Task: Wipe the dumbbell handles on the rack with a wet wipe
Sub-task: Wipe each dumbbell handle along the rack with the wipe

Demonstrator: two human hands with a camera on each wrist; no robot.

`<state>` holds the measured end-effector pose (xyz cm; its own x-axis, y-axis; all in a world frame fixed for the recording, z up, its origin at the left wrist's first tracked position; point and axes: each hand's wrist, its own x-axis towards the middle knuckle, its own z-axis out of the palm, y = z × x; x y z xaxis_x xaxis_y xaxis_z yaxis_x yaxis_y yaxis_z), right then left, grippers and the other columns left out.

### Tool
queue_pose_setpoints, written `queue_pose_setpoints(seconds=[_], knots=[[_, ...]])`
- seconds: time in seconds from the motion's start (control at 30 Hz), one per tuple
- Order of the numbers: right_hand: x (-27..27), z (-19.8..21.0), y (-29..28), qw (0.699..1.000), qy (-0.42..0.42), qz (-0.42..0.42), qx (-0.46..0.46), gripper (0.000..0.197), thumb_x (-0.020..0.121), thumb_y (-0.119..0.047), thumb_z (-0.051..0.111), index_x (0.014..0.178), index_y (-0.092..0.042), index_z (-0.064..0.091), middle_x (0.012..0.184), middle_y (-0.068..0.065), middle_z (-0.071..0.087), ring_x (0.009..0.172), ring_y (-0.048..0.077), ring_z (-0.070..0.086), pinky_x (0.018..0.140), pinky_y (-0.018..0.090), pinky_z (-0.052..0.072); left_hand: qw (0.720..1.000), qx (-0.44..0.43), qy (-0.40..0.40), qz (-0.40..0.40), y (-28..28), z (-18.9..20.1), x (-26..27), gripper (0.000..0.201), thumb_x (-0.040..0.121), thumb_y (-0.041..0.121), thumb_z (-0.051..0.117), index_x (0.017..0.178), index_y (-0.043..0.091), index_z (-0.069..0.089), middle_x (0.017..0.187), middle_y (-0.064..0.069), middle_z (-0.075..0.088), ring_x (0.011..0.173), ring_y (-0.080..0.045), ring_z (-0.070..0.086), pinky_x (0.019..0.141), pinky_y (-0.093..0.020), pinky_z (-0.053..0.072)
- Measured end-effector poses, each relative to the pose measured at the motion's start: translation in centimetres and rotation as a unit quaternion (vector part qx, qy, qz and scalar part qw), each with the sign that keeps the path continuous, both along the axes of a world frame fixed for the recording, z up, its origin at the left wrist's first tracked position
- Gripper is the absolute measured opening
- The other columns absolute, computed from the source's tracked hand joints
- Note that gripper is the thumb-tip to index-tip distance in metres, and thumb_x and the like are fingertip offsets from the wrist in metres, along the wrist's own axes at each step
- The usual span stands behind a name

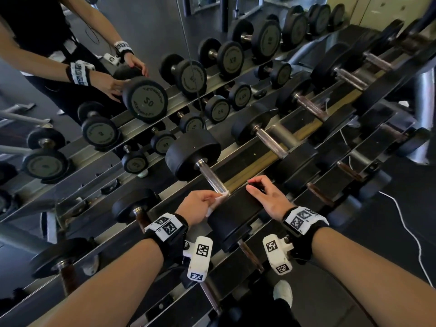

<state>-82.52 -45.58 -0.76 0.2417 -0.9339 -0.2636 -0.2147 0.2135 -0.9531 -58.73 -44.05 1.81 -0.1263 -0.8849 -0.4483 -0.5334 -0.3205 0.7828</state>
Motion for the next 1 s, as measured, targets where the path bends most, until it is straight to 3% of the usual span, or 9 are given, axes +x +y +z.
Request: queue_pose_setpoints(seconds=[0.1,0.17,0.23,0.43,0.53,0.73,0.8,0.9,1.0], knots=[[-0.8,0.2,-1.3,0.998,0.036,0.041,-0.009,0.022,0.094,-0.039,0.063,0.111,-0.026,0.059,0.105,-0.003,0.065,0.099,0.014,0.064,0.088,0.034,0.056,0.999,-0.037,0.007,0.010,-0.4,0.9,-0.3,0.028,0.100,0.012,0.049,0.114,0.020,0.072,0.107,-0.001,0.073,0.106,-0.014,0.067,0.096,-0.030,0.052],[-1.6,0.5,-2.7,0.995,0.061,0.070,-0.029,0.014,0.092,-0.041,0.064,0.102,-0.032,0.064,0.099,-0.008,0.067,0.093,0.004,0.064,0.088,0.030,0.052,0.997,-0.079,0.007,0.022,-0.7,2.1,-1.0,0.032,0.099,0.013,0.050,0.107,0.036,0.071,0.101,0.012,0.073,0.100,-0.001,0.066,0.083,-0.011,0.049],[-2.8,1.3,-4.3,0.993,0.061,0.085,-0.052,0.009,0.092,-0.040,0.065,0.098,-0.034,0.066,0.096,-0.009,0.069,0.089,-0.001,0.064,0.088,0.029,0.049,0.994,-0.111,0.005,0.025,-1.5,3.3,-2.4,0.031,0.097,0.020,0.052,0.103,0.046,0.069,0.094,0.020,0.072,0.094,0.009,0.064,0.076,-0.005,0.046],[-9.3,4.8,-10.2,0.986,0.090,0.062,-0.125,0.008,0.091,-0.026,0.069,0.099,-0.027,0.068,0.105,-0.010,0.071,0.104,0.003,0.064,0.102,0.032,0.047,0.991,-0.123,0.032,0.052,-6.8,5.0,-10.1,0.032,0.102,0.011,0.049,0.128,0.021,0.064,0.108,0.014,0.067,0.094,0.016,0.061,0.080,-0.004,0.047],[-13.3,5.4,-12.5,0.976,0.137,0.067,-0.154,0.009,0.090,-0.024,0.070,0.096,-0.029,0.067,0.101,-0.014,0.068,0.105,0.008,0.062,0.099,0.029,0.044,0.991,-0.103,0.046,0.078,-9.4,5.4,-13.8,0.033,0.102,0.010,0.048,0.132,0.014,0.062,0.120,-0.004,0.068,0.111,-0.010,0.064,0.100,-0.027,0.049],[-18.3,2.7,-15.9,0.960,0.237,0.109,-0.103,0.036,0.084,-0.036,0.076,0.115,-0.022,0.065,0.124,0.001,0.058,0.124,0.019,0.047,0.108,0.037,0.036,0.988,-0.095,-0.011,0.120,-13.7,3.8,-17.4,0.033,0.102,0.012,0.047,0.130,0.016,0.064,0.120,-0.004,0.069,0.113,-0.017,0.062,0.105,-0.038,0.046],[-18.9,1.6,-16.6,0.969,0.213,0.115,-0.059,0.046,0.081,-0.043,0.077,0.119,-0.024,0.059,0.126,-0.001,0.052,0.122,0.016,0.043,0.103,0.032,0.036,0.983,-0.093,-0.029,0.153,-14.5,2.8,-17.9,0.031,0.101,0.014,0.047,0.123,0.018,0.069,0.114,-0.004,0.071,0.110,-0.018,0.064,0.104,-0.039,0.047],[-19.3,-0.1,-16.8,0.981,0.157,0.110,0.015,0.050,0.077,-0.051,0.077,0.115,-0.028,0.055,0.125,-0.006,0.053,0.116,0.013,0.048,0.095,0.029,0.036,0.971,-0.101,-0.039,0.212,-15.0,1.2,-18.2,0.028,0.100,0.016,0.049,0.092,0.030,0.072,0.100,-0.004,0.073,0.098,-0.020,0.067,0.093,-0.037,0.051],[-19.5,-1.3,-16.8,0.988,0.119,0.094,0.036,0.047,0.073,-0.055,0.079,0.108,-0.031,0.059,0.118,-0.008,0.062,0.117,0.012,0.055,0.098,0.032,0.042,0.960,-0.099,-0.040,0.259,-15.7,0.1,-18.2,0.026,0.100,0.017,0.049,0.101,0.030,0.070,0.097,0.000,0.072,0.096,-0.019,0.066,0.088,-0.031,0.049]])
